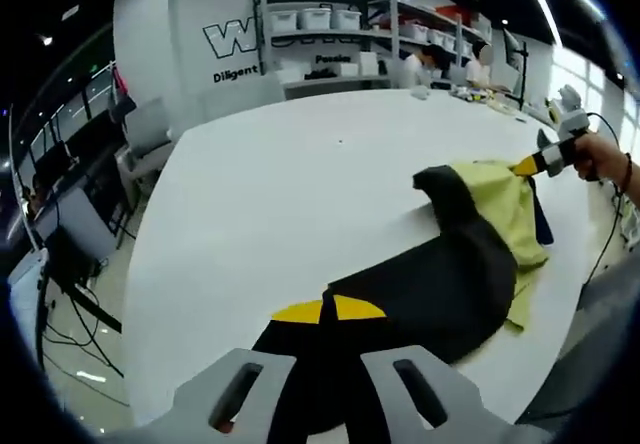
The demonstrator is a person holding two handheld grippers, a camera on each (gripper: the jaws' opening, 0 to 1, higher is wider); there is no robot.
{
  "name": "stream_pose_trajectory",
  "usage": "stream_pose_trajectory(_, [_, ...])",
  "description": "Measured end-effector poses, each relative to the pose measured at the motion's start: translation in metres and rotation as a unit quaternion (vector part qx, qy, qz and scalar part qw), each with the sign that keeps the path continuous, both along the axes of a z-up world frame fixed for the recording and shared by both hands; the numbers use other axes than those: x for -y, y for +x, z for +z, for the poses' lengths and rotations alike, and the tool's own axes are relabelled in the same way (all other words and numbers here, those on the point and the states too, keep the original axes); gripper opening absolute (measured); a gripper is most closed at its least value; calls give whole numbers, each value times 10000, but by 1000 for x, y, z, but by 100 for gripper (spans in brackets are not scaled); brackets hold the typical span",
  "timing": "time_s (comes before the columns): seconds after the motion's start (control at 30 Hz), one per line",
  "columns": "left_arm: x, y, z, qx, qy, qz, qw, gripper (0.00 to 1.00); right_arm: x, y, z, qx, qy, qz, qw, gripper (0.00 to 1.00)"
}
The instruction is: Fold the garment on the visible template until the final outline fits inside the template.
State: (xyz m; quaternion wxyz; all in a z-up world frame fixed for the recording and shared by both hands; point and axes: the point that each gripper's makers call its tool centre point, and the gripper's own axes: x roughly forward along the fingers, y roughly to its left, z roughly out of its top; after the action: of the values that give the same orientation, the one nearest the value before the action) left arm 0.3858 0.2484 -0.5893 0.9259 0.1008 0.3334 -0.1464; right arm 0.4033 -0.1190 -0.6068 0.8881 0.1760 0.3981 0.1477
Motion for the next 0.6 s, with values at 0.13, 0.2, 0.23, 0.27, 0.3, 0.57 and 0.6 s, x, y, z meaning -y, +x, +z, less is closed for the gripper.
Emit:
stream_pose_trajectory(0.13, [-25, 3, -1, 2, 168, 313, 9994, 3, 3, -1, -2, -40, -48, -20, 10000, 0])
stream_pose_trajectory(0.2, [-40, 5, -1, 13, 282, 498, 9984, 3, 3, -2, -2, -66, -76, 31, 9999, 0])
stream_pose_trajectory(0.23, [-52, 6, -2, -1, 379, 678, 9970, 3, 3, -2, -2, -68, -83, 43, 9999, 0])
stream_pose_trajectory(0.27, [-61, 8, -2, -6, 435, 800, 9958, 3, 3, -3, -3, -75, -111, 90, 9999, 0])
stream_pose_trajectory(0.3, [-64, 9, -1, 27, 435, 829, 9956, 3, 2, -3, -3, -77, -122, 107, 9998, 0])
stream_pose_trajectory(0.57, [-99, 27, 7, 134, 514, 1277, 9904, 3, -6, -10, -7, -170, -16, 379, 9991, 0])
stream_pose_trajectory(0.6, [-100, 30, 7, 125, 549, 1279, 9902, 3, -8, -11, -8, -176, -32, 477, 9987, 0])
